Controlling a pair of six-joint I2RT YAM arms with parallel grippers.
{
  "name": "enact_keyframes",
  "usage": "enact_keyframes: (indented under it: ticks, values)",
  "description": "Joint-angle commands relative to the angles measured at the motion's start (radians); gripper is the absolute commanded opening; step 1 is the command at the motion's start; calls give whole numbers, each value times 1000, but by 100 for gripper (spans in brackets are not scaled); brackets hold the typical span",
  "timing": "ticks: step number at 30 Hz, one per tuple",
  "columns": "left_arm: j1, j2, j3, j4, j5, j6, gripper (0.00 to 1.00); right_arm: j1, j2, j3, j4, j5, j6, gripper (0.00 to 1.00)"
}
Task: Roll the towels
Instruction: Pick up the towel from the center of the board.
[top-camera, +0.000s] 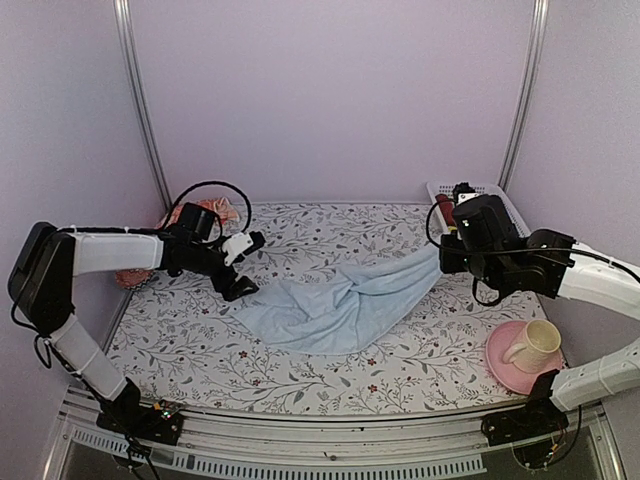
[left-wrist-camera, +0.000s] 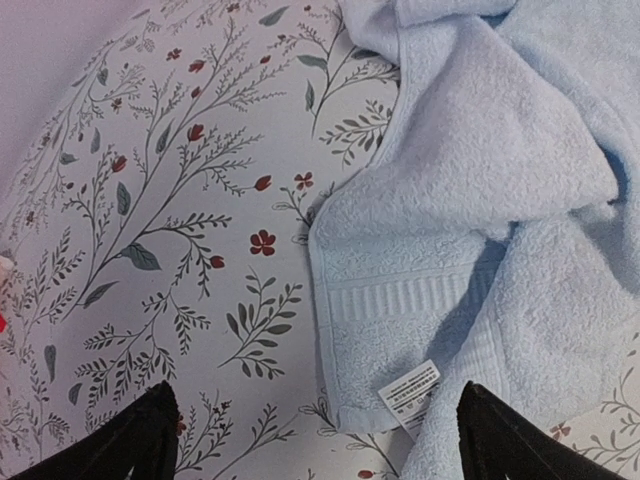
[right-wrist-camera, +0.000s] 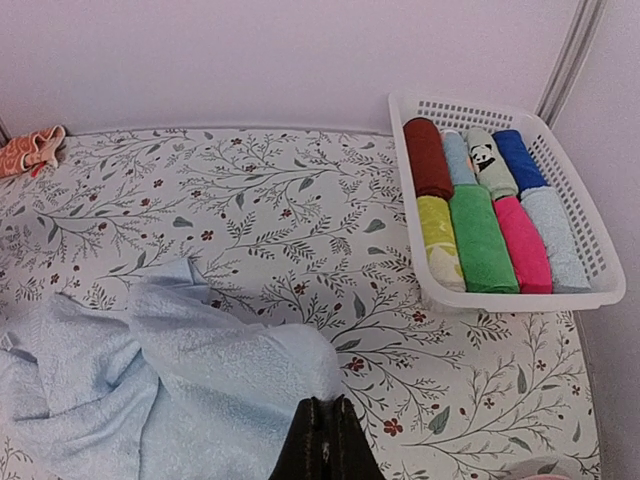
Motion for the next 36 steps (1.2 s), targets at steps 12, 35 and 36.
enact_keyframes:
  ticks: [12,35,36]
  values:
    - [-17,-294,-345,147,-100,370,96,-54,-86,-38,-10,11,26,2]
    - [-25,-206,-505,436,-198,496,77,-56,-78,-50,29,-68,23,2]
    - [-25,-199,-501,423,-194,498,77,-55,-80,-50,30,-68,22,2]
